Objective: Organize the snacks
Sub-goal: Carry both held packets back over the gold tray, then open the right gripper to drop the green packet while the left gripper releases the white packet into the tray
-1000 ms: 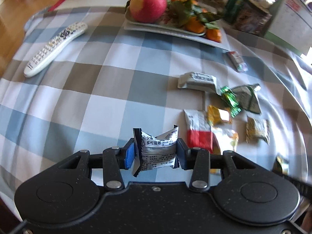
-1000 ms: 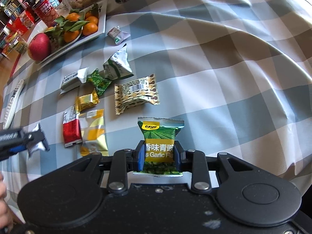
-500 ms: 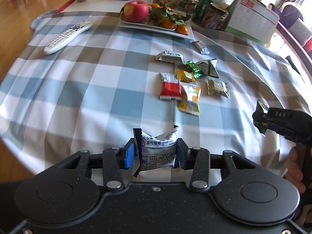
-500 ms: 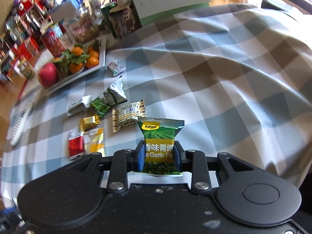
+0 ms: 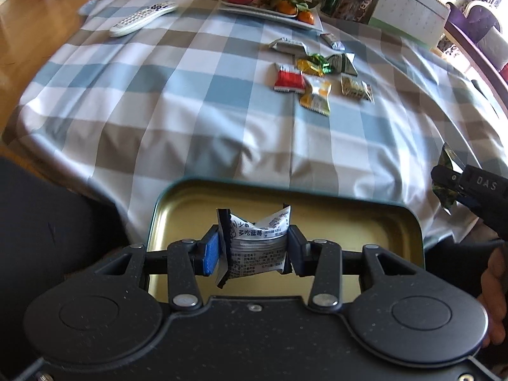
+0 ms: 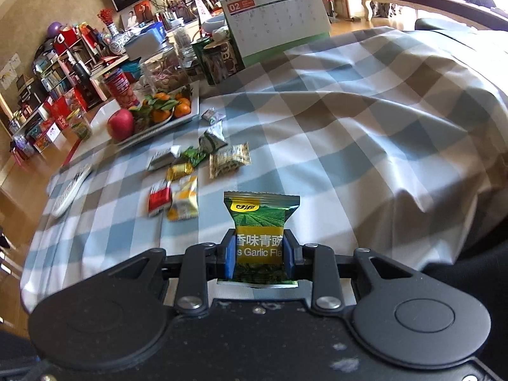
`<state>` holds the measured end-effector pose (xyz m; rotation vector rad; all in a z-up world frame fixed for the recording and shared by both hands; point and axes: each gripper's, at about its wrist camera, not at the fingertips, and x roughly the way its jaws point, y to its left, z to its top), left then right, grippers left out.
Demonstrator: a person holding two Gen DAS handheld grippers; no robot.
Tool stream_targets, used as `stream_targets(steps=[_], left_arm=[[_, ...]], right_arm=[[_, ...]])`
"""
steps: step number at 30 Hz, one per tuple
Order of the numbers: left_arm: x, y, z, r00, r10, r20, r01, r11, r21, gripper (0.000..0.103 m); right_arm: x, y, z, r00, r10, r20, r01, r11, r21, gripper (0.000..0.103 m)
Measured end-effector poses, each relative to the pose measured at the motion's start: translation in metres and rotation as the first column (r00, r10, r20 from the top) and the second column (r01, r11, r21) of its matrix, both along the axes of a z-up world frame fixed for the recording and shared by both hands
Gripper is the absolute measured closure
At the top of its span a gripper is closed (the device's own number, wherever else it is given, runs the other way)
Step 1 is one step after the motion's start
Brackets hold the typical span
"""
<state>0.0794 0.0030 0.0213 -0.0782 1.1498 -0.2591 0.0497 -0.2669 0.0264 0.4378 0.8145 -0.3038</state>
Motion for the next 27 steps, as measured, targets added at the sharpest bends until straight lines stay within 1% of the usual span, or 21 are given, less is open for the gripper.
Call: stream_targets(steps=[3,6,13,18,22,27], left_arm=[[-0.014,0.002,-0.004,1.0,0.003,-0.002,-0.003,1.0,0.005,0.052],[-0.024,0.003,-0.009,1.0,0.005,0.0,-0.005,0.999,0.034,0.052],[-0.039,0.006,-0.025,0.999,0.008,-0.038,-0.005,0.997,0.073,0.052],[-0.044,0.008,-0.027,0.999,0.002,-0.033,0.0,0.998,0.07,0.052],[-0.045,0.01,-0.028,1.0,0.024,-0.016,-0.023,0.997,0.077,0.052],[-0.043,0.016,-0.032,0.998,0.057,-0.038,-0.054,0.996,0.068,0.052]], right_arm=[[-0.021,0.008,-0.001,1.0,0.014,0.002,-0.014,1.0,0.022,0.072],[-0.037,0.016,-0.002,1.0,0.03,-0.003,-0.03,0.999,0.035,0.072],[-0.064,0.032,-0.011,0.996,0.077,-0.051,-0.071,0.991,0.112,0.072],[-0.08,0.042,-0.018,0.991,0.109,-0.084,-0.096,0.984,0.149,0.072],[-0.09,0.048,-0.02,0.988,0.133,-0.082,-0.119,0.981,0.155,0.072],[-0.093,0.051,-0.017,0.989,0.134,-0.06,-0.125,0.984,0.128,0.072]])
